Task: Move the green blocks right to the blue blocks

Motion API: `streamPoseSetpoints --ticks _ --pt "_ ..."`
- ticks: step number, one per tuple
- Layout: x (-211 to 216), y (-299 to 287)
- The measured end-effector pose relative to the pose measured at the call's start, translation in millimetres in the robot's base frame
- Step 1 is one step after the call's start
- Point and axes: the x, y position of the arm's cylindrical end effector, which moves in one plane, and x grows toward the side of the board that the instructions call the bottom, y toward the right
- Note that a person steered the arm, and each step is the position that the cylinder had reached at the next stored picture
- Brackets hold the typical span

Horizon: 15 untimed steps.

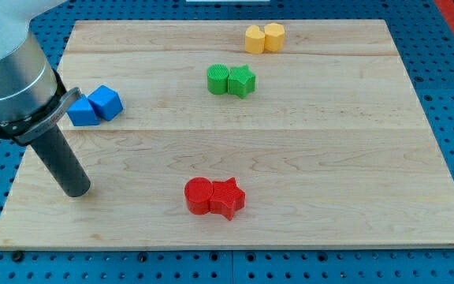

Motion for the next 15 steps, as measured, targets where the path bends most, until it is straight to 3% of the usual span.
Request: streamPoseSetpoints --ticks 7,12,13,15 --pt "-12 -38" --pt "-18 -104" --pt "-21 -86" --pt "-89 -7"
